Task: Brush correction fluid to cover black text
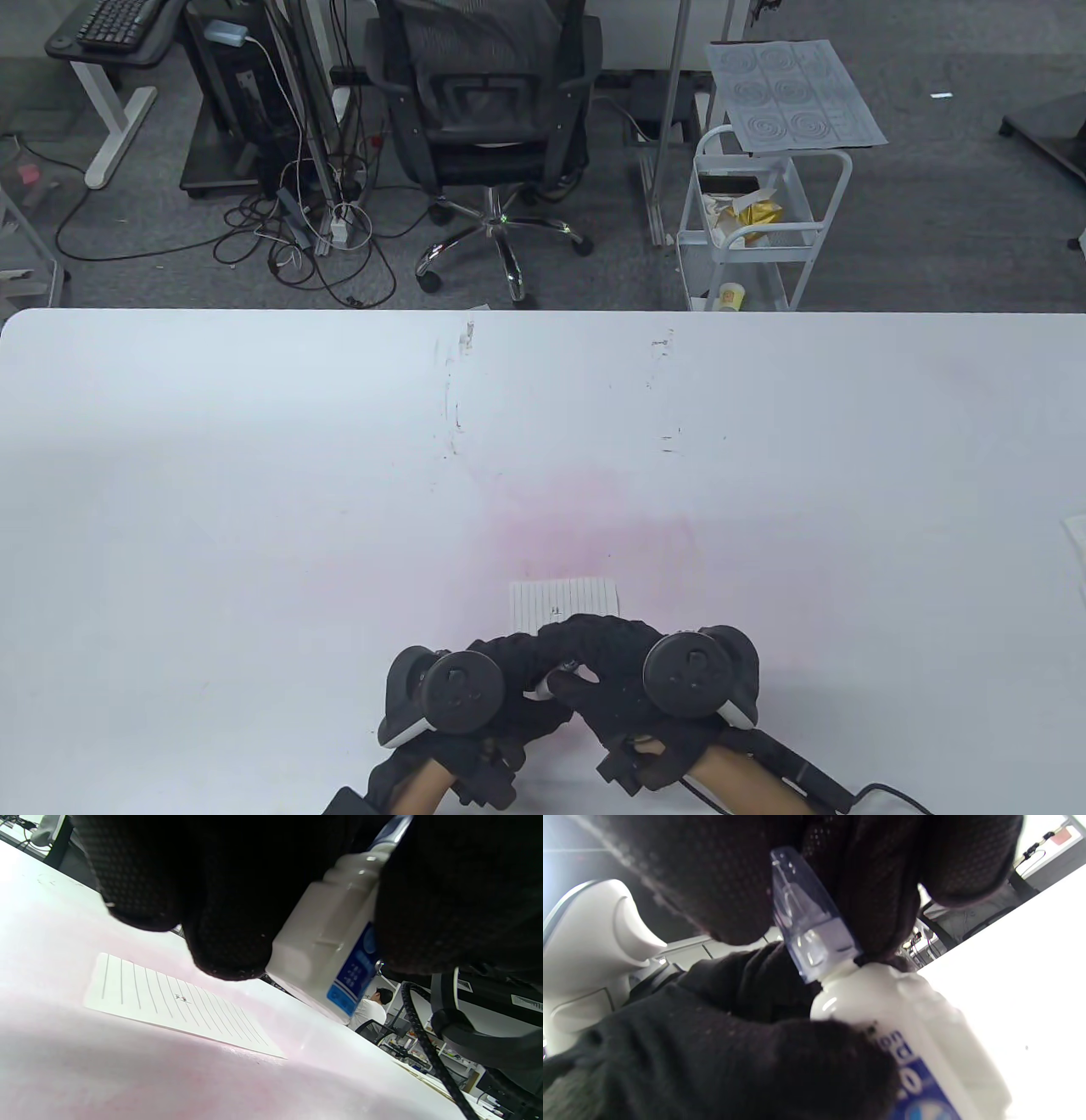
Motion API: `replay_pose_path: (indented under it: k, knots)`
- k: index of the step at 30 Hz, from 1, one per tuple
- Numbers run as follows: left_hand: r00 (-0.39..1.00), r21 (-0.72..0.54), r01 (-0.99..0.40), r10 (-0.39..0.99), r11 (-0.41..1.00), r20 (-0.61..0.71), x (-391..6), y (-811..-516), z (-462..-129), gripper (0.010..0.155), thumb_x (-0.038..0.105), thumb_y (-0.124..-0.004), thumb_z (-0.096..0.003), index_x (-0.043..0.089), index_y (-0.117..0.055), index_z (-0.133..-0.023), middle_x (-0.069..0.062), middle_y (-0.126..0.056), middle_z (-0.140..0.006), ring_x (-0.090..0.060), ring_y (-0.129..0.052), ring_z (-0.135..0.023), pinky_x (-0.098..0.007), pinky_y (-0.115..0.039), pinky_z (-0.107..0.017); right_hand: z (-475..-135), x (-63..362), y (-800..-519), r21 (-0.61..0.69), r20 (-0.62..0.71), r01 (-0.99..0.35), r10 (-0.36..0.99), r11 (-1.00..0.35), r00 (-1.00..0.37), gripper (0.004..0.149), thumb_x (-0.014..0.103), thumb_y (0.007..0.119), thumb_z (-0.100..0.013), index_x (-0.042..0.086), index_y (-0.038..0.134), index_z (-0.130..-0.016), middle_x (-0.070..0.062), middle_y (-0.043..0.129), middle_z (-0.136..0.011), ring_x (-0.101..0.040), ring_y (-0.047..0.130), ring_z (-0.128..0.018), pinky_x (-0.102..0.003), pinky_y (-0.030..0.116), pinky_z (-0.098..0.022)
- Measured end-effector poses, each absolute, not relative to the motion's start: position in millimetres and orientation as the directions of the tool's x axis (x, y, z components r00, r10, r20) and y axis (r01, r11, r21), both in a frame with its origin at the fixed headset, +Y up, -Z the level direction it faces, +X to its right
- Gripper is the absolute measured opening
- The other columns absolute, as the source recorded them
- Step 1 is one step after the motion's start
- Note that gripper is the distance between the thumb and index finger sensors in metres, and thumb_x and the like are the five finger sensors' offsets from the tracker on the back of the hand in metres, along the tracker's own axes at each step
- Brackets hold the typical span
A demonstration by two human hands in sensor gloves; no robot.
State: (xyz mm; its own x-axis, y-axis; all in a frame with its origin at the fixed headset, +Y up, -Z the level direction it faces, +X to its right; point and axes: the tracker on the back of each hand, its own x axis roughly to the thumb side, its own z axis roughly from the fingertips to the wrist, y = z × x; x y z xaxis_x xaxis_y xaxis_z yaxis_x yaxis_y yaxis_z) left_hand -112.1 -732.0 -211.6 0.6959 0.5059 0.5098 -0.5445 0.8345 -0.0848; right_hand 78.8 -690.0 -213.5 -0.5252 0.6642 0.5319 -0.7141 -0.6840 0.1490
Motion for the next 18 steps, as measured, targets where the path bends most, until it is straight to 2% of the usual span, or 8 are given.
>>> replay_pose_path:
  k: [2, 5, 7, 9, 16, 18]
  knots:
    - [0.7, -0.083, -0.541, 0.502, 0.837, 0.508, -112.8, -732.0, -211.8, 0.061, 0.051, -0.101, -0.0259, 0.02, -0.088, -0.077, -0.007, -0.103, -0.066, -0.019, -0.112, -0.043, -0.041, -0.092, -0.044, -212.6, 79.6, -691.1, 0.102, 0.518, -0.705, 0.643, -0.702, -0.565, 0.059, 0.041, 0.094, -0.032, 0.017, 0.079, -0.084, -0.008, 0.083, -0.079, -0.034, 0.097, -0.059, -0.056, 0.074, -0.051]
    - [0.71, -0.073, -0.534, 0.493, 0.842, 0.503, -113.3, -731.3, -211.7, 0.061, 0.051, -0.101, -0.0258, 0.02, -0.088, -0.077, -0.007, -0.103, -0.065, -0.019, -0.112, -0.042, -0.041, -0.092, -0.044, -211.2, 81.5, -691.0, -0.025, 0.513, -0.647, 0.546, -0.762, -0.662, 0.061, 0.052, 0.094, -0.029, 0.018, 0.082, -0.078, -0.006, 0.087, -0.072, -0.03, 0.099, -0.051, -0.055, 0.076, -0.048]
    - [0.711, -0.074, -0.531, 0.492, 0.844, 0.502, -113.3, -731.3, -211.8, 0.061, 0.051, -0.101, -0.0258, 0.02, -0.088, -0.077, -0.007, -0.103, -0.066, -0.019, -0.112, -0.042, -0.04, -0.092, -0.044, -210.1, 82.0, -690.9, -0.045, 0.513, -0.662, 0.551, -0.748, -0.658, 0.053, 0.049, 0.095, -0.03, 0.02, 0.085, -0.073, -0.004, 0.09, -0.066, -0.027, 0.101, -0.043, -0.053, 0.079, -0.045]
    - [0.71, -0.082, -0.531, 0.495, 0.843, 0.501, -112.9, -731.2, -211.7, 0.061, 0.051, -0.101, -0.0257, 0.02, -0.088, -0.077, -0.007, -0.103, -0.066, -0.019, -0.112, -0.042, -0.041, -0.091, -0.044, -210.3, 81.0, -691.3, -0.008, 0.502, -0.681, 0.586, -0.732, -0.636, 0.051, 0.044, 0.095, -0.03, 0.018, 0.085, -0.073, -0.005, 0.09, -0.066, -0.028, 0.102, -0.044, -0.054, 0.079, -0.045]
    - [0.719, -0.079, -0.515, 0.481, 0.854, 0.502, -112.9, -730.9, -211.8, 0.061, 0.051, -0.101, -0.0257, 0.02, -0.088, -0.077, -0.007, -0.103, -0.066, -0.019, -0.112, -0.043, -0.041, -0.092, -0.044, -214.8, 78.5, -693.2, 0.183, 0.512, -0.718, 0.688, -0.672, -0.514, 0.051, 0.027, 0.093, -0.032, 0.017, 0.082, -0.081, -0.008, 0.087, -0.076, -0.034, 0.1, -0.057, -0.057, 0.076, -0.05]
    - [0.721, -0.077, -0.514, 0.479, 0.854, 0.5, -112.9, -730.8, -211.8, 0.061, 0.051, -0.101, -0.0258, 0.02, -0.088, -0.077, -0.007, -0.103, -0.066, -0.019, -0.112, -0.043, -0.041, -0.092, -0.044, -215.4, 79.0, -694.2, 0.207, 0.499, -0.708, 0.695, -0.675, -0.517, 0.053, 0.028, 0.092, -0.033, 0.017, 0.079, -0.084, -0.009, 0.083, -0.08, -0.035, 0.097, -0.062, -0.058, 0.073, -0.053]
